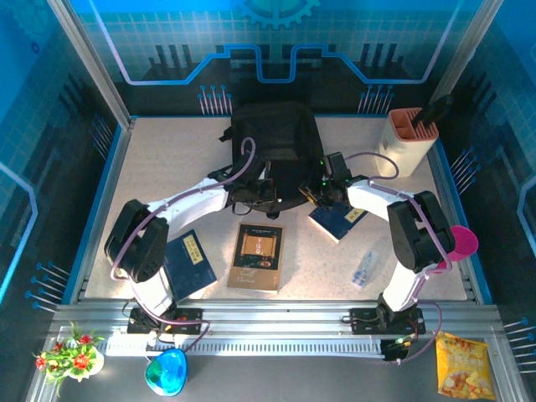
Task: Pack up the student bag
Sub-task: Unzip the student bag at the top-center of the table.
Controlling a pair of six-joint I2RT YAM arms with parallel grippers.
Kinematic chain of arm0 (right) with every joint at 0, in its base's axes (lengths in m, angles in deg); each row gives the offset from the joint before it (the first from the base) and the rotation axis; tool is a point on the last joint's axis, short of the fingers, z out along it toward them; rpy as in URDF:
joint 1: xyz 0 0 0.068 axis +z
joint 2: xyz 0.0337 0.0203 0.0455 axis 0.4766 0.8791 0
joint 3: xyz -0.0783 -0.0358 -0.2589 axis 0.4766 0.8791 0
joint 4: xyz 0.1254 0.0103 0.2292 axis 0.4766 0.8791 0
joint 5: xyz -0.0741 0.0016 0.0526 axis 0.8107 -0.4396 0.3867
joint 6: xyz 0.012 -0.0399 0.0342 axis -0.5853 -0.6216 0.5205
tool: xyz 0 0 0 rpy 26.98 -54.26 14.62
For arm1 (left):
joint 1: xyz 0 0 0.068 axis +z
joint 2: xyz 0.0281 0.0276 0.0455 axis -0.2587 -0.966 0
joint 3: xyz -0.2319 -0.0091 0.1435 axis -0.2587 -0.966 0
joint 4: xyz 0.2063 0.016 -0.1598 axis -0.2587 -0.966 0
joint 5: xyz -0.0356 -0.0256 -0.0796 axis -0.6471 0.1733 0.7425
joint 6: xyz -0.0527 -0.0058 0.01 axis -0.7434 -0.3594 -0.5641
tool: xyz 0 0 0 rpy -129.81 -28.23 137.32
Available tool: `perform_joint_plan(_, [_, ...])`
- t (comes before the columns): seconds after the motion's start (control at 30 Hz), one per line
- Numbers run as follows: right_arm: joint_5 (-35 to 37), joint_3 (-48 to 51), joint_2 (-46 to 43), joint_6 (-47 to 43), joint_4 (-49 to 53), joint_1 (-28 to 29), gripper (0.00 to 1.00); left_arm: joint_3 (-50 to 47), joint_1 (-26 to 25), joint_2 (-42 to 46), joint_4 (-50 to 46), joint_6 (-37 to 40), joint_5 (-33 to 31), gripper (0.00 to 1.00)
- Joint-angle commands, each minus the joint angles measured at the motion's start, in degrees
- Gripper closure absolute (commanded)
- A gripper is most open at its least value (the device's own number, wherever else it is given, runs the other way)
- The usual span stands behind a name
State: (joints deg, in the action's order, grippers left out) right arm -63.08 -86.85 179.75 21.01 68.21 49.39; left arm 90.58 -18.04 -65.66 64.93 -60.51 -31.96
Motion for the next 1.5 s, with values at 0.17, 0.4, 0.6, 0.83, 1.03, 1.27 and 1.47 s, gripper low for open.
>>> perform_joint_plan(0.17, [4.05,-1.31,-1.11,-3.57,2.53,-1.33,0.74,-5.71,2.79,5.89,-5.02,-0.84,-5.36,1.00])
perform_joint_plan(0.4, [4.88,-1.27,-2.09,-4.99,3.30,-2.32,0.75,-8.72,5.31,6.66,-4.94,-1.10,-5.83,1.00])
perform_joint_plan(0.6, [4.81,-1.12,-2.26,-5.69,3.45,-2.97,0.76,-9.24,7.36,5.58,-4.16,-0.24,-5.75,1.00])
perform_joint_plan(0.83, [4.89,-1.55,-1.76,-6.36,3.50,-3.63,0.78,-8.17,9.41,2.30,-3.09,0.82,-4.51,1.00])
perform_joint_plan(1.03, [2.58,-1.11,-2.42,-5.61,2.94,-3.57,0.71,-7.15,9.32,1.15,0.10,2.32,2.26,1.00])
perform_joint_plan(1.27, [1.30,3.25,-8.45,2.29,4.29,4.25,0.28,-10.71,8.92,3.77,3.32,1.69,5.81,1.00])
perform_joint_plan(1.47, [3.54,2.86,-6.86,9.71,0.56,8.39,0.19,-13.71,8.53,5.65,6.04,0.57,8.41,1.00])
